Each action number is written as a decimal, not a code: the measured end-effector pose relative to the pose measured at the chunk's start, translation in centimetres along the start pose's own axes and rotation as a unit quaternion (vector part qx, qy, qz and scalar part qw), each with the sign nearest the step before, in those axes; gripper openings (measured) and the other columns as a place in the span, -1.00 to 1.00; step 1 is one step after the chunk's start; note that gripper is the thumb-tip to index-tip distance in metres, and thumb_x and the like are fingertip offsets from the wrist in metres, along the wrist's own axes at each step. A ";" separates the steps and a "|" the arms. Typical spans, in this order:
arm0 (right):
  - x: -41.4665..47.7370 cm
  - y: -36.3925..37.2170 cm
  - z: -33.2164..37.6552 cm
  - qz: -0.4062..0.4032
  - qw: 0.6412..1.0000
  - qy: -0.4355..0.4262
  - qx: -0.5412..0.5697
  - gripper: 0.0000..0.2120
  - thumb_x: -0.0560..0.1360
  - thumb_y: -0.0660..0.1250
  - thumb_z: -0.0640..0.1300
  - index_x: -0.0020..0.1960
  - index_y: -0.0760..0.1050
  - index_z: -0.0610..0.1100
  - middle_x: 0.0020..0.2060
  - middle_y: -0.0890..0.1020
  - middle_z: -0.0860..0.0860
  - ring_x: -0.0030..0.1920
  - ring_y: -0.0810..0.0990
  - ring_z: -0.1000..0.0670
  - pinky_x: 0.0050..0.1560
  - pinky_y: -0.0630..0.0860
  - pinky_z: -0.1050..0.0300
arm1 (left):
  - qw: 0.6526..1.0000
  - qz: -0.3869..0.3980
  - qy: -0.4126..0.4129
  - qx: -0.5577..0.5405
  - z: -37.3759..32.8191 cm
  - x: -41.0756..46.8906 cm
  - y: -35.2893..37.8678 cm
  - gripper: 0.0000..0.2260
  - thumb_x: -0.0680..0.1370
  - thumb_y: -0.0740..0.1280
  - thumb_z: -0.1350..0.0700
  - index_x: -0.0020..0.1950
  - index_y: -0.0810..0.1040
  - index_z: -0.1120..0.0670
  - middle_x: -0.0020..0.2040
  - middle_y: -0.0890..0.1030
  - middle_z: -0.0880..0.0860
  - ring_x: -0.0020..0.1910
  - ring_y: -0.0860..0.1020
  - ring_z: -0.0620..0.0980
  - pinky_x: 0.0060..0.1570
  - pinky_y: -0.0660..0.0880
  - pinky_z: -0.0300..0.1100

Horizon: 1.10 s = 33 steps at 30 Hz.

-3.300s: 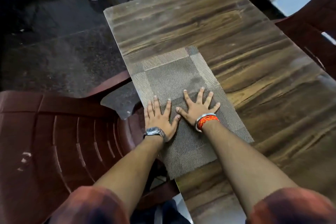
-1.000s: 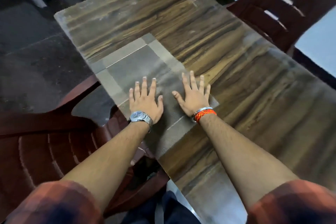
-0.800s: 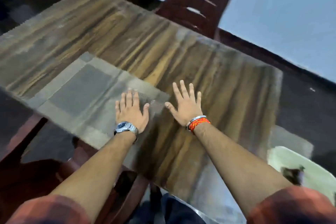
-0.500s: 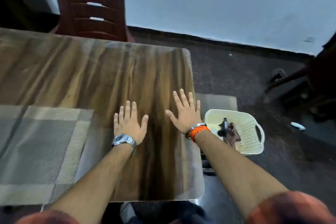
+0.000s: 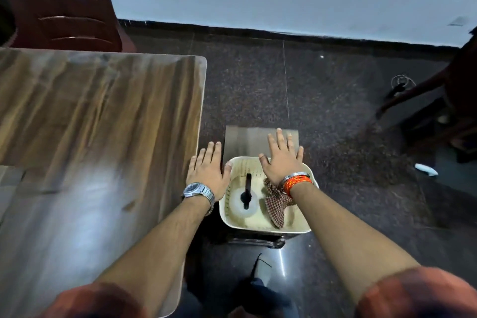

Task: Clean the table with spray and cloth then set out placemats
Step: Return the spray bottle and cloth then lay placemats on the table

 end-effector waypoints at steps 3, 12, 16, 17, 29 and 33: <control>1.8 0.2 -1.1 0.021 0.999 -0.026 0.013 -0.37 0.59 0.04 0.18 0.57 -0.11 0.04 0.56 -0.16 0.04 0.55 -0.19 -0.13 0.48 -0.18 -0.29 | 1.000 0.007 -0.011 0.004 -2.4 1.6 0.4 -0.40 0.69 -0.02 -0.17 0.68 -0.07 0.00 0.69 -0.02 0.01 0.65 0.01 0.05 0.59 -0.13 0.01; 6.6 0.6 -6.3 0.070 0.997 0.000 0.020 -0.36 0.58 0.06 0.19 0.57 -0.05 -0.01 0.57 -0.10 0.03 0.55 -0.09 -0.11 0.47 -0.08 -0.22 | 0.998 0.034 -0.046 -0.010 -6.0 8.0 1.5 -0.40 0.69 -0.02 -0.16 0.68 -0.07 0.02 0.69 -0.03 0.03 0.65 0.02 0.08 0.59 -0.12 0.04; 12.2 1.2 -8.6 0.092 0.994 -0.039 0.041 -0.42 0.58 0.13 0.11 0.53 0.12 -0.06 0.56 -0.02 -0.05 0.51 0.08 -0.20 0.46 0.16 -0.17 | 0.997 0.023 -0.077 -0.018 -8.3 11.7 2.3 -0.39 0.68 -0.01 -0.17 0.67 -0.08 0.01 0.69 -0.02 0.04 0.64 0.04 0.10 0.58 -0.11 0.06; 13.5 1.6 -9.0 0.104 0.992 -0.048 0.044 -0.45 0.57 0.17 0.06 0.50 0.18 -0.08 0.56 0.00 -0.07 0.49 0.15 -0.24 0.43 0.22 -0.14 | 0.996 0.022 -0.087 -0.015 -8.6 12.5 2.7 -0.39 0.68 0.00 -0.18 0.67 -0.08 0.00 0.69 -0.01 0.05 0.64 0.05 0.10 0.59 -0.11 0.06; 25.0 11.1 -15.4 0.351 0.912 -0.182 -0.107 -0.64 0.43 0.27 -0.20 0.21 0.53 0.00 0.48 0.17 -0.12 0.49 0.05 -0.34 0.46 0.11 -0.17 | 0.951 0.018 -0.307 -0.004 -12.6 17.1 10.1 -0.34 0.65 0.08 -0.12 0.68 -0.12 0.01 0.69 -0.06 0.03 0.65 -0.02 0.10 0.59 -0.12 0.05; 26.5 8.7 -14.8 0.280 0.939 -0.195 0.048 -0.85 0.31 0.39 -0.22 -0.16 0.60 -0.03 -0.02 0.63 -0.08 0.07 0.59 -0.15 0.12 0.48 0.16 | 0.935 0.014 -0.354 0.020 -13.4 17.3 10.2 -0.28 0.62 0.17 -0.05 0.67 -0.13 0.04 0.69 -0.04 0.05 0.65 -0.02 0.12 0.59 -0.09 0.07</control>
Point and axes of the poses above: each hand's wrist, its own x-axis towards the middle knuckle, its own y-axis out of the palm, z = x × y, the point moved 9 cm from there along x, towards the middle knuckle
